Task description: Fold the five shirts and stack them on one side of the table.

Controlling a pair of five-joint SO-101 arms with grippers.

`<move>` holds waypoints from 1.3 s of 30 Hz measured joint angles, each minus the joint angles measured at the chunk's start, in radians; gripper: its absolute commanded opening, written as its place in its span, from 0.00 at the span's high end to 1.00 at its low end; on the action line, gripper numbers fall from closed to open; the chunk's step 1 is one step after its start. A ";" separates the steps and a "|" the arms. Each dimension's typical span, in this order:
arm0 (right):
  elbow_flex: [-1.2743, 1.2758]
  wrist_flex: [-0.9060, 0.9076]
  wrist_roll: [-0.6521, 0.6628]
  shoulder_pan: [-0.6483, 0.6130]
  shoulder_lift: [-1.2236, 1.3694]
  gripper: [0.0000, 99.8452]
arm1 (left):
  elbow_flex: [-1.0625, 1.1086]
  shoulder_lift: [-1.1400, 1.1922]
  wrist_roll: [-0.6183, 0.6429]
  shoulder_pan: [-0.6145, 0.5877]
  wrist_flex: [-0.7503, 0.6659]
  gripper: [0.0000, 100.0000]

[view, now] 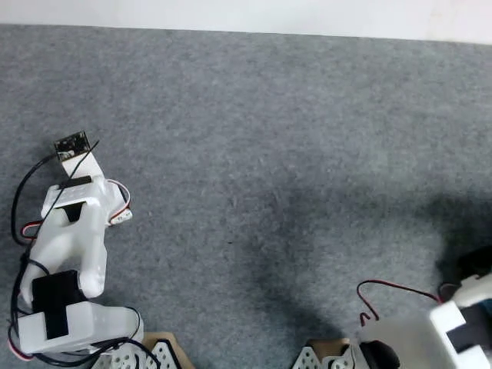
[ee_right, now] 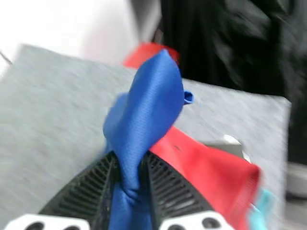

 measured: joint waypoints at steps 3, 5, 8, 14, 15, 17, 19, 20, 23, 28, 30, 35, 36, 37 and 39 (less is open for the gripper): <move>0.000 -0.086 -0.025 -0.043 0.000 0.99 | 0.000 0.000 0.000 0.000 0.000 0.99; 0.000 -0.138 -0.029 -0.069 0.000 0.99 | 0.000 0.000 0.000 0.000 0.000 0.99; 0.000 -0.216 -0.032 -0.095 0.000 0.99 | 0.000 0.000 0.000 0.000 0.000 0.99; 0.000 -0.261 -0.032 -0.095 0.000 0.99 | 0.002 0.000 0.000 0.000 0.000 0.99; 0.000 -0.245 -0.032 -0.095 0.000 0.99 | 0.002 0.000 0.000 0.000 0.000 0.99; 0.000 -0.199 -0.032 -0.087 0.000 0.99 | 0.002 0.000 0.000 0.000 0.000 0.99; 0.000 -0.143 -0.032 -0.058 0.000 0.99 | 0.002 0.000 0.000 0.000 0.000 0.99; 0.000 -0.114 -0.032 -0.038 0.000 0.99 | 0.002 0.000 0.000 0.000 0.000 0.99; 0.000 -0.021 -0.032 0.034 0.000 0.99 | 0.002 0.000 0.000 0.000 0.000 0.99; 0.000 0.054 -0.032 0.160 0.000 0.99 | 0.002 0.000 0.000 0.000 0.000 0.99; 0.014 0.078 0.009 0.193 -0.002 0.99 | 0.002 0.000 0.000 0.000 0.000 0.99; 0.172 0.121 0.126 0.206 -0.002 0.99 | 0.002 0.000 0.000 0.000 0.000 0.99; 0.221 0.121 0.141 0.206 -0.002 0.99 | 0.002 0.000 0.000 0.000 0.000 0.99; 0.270 0.117 0.158 0.206 -0.002 0.99 | 0.002 0.000 0.000 0.000 0.000 0.99; 0.376 0.098 0.201 0.206 -0.002 0.99 | 0.002 0.000 0.000 0.000 0.000 0.99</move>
